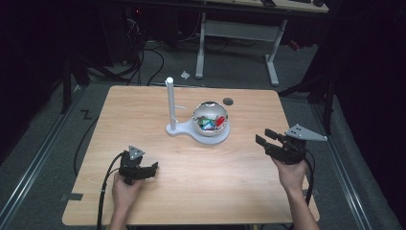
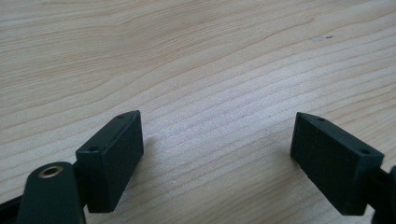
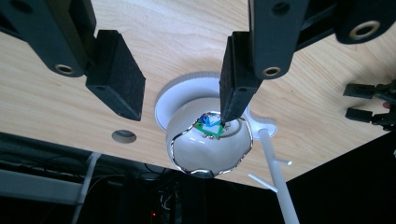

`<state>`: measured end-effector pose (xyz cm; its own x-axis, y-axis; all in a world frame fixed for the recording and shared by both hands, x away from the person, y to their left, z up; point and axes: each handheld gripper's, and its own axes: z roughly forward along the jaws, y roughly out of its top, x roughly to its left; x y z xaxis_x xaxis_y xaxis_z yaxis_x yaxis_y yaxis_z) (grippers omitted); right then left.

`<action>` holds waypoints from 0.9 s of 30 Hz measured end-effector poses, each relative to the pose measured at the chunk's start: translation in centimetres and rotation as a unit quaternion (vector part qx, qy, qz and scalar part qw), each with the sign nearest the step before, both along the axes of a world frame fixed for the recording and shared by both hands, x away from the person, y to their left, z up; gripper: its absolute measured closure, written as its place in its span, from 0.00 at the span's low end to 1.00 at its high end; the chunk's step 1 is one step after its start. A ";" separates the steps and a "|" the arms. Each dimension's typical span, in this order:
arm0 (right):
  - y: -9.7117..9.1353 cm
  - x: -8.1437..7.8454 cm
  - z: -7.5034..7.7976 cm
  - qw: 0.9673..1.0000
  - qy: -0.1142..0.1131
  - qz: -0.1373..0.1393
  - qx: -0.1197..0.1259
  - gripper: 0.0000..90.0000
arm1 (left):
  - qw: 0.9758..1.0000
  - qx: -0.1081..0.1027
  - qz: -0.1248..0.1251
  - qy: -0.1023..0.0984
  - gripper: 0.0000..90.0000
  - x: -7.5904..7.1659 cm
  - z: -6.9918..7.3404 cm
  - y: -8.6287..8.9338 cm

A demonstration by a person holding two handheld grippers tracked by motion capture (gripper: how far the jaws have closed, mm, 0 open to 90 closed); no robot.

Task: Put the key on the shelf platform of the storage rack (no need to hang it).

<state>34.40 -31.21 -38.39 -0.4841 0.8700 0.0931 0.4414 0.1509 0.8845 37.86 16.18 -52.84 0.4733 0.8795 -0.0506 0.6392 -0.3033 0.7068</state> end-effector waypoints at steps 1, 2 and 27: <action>0.0 -0.1 -0.1 1.000 0.002 -0.001 -0.001 0.57 | 1.000 0.000 0.000 0.000 0.20 0.0 0.0 0.0; -0.1 -0.2 -0.3 1.000 0.002 -0.001 -0.002 0.57 | 1.000 0.000 0.000 0.000 0.20 0.0 0.0 0.0; 0.2 -0.6 -3.6 1.000 0.024 -0.001 0.007 0.56 | 1.000 0.002 -0.001 0.000 0.19 0.0 0.0 -0.1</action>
